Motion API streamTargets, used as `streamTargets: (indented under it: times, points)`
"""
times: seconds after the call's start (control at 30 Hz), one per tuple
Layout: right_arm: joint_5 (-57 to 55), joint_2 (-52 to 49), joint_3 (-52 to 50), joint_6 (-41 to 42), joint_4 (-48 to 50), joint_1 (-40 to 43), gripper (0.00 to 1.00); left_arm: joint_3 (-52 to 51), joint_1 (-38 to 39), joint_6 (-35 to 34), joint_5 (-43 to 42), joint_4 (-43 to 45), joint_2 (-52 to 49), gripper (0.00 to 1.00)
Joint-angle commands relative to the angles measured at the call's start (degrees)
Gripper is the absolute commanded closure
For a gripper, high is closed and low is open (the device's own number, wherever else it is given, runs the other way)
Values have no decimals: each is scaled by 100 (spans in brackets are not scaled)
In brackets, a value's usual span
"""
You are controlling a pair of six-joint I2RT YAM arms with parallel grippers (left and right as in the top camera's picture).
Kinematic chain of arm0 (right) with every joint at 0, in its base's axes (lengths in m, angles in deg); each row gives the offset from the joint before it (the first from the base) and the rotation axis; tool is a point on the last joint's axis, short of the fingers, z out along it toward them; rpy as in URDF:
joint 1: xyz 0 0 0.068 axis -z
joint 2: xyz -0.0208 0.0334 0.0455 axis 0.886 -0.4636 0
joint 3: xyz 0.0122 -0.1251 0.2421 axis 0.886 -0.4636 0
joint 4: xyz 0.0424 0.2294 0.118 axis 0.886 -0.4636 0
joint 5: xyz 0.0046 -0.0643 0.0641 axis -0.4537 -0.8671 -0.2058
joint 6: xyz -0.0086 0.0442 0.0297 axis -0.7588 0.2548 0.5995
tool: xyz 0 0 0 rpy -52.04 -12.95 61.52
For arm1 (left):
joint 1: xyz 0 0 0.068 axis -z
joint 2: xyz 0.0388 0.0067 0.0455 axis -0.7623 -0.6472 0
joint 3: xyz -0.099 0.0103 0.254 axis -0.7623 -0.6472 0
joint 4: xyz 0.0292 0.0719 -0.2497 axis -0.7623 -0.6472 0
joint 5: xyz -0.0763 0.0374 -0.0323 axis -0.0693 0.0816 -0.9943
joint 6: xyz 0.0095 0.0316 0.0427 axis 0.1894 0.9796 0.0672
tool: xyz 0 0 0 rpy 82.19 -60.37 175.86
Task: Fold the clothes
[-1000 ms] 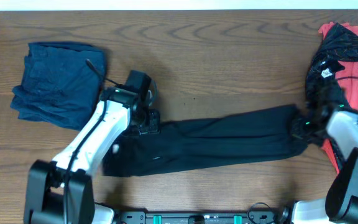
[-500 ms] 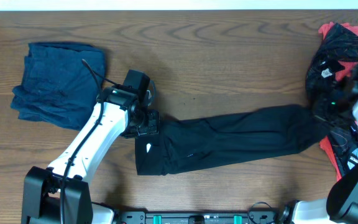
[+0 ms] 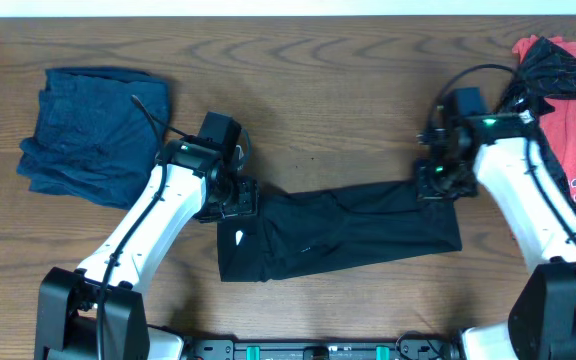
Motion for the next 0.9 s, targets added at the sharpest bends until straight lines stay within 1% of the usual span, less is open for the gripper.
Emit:
streamTargets:
  times: [0.0, 0.13, 0.2, 0.27, 0.3, 0.33, 0.4, 0.47, 0.53, 0.63, 0.7, 0.77, 0.87]
  points:
    - [61, 94, 48, -76, 48, -435, 96, 83, 2, 28, -15, -35, 31, 34]
    - [61, 94, -44, -57, 101, -798, 93, 83, 2, 28, -15, -33, 31, 34]
    - [63, 94, -85, -57, 125, -922, 88, 83, 2, 28, -15, -33, 31, 34]
    - [92, 94, -116, -59, 114, -1038, 68, 83, 2, 28, -15, -33, 31, 34]
    - [136, 94, -129, -66, 105, -1088, 60, 83, 2, 28, -15, -33, 31, 34]
    - [157, 94, -140, -79, 94, -1143, 56, 83, 2, 31, -13, -33, 31, 34]
    - [210, 94, -166, -232, 85, -1244, 53, 83, 2, 31, -13, -33, 31, 34]
    - [225, 94, -170, -450, 61, -1298, 53, 83, 2, 31, -13, -33, 31, 34]
    - [-11, 94, -170, -455, 61, -1294, 54, 83, 2, 31, -13, -33, 31, 33]
    - [-1038, 94, -170, 293, 76, -1222, 54, 81, 2, 31, -13, -33, 31, 33]
    - [-1628, 94, -170, 761, 85, -1172, 52, 81, 2, 31, -13, -31, 31, 33]
    - [-1784, 94, -170, 938, 162, -1106, 51, 81, 2, 31, -13, -31, 31, 33]
    - [-1611, 94, -170, 955, 352, -1049, 50, 81, 2, 31, -13, -31, 31, 33]
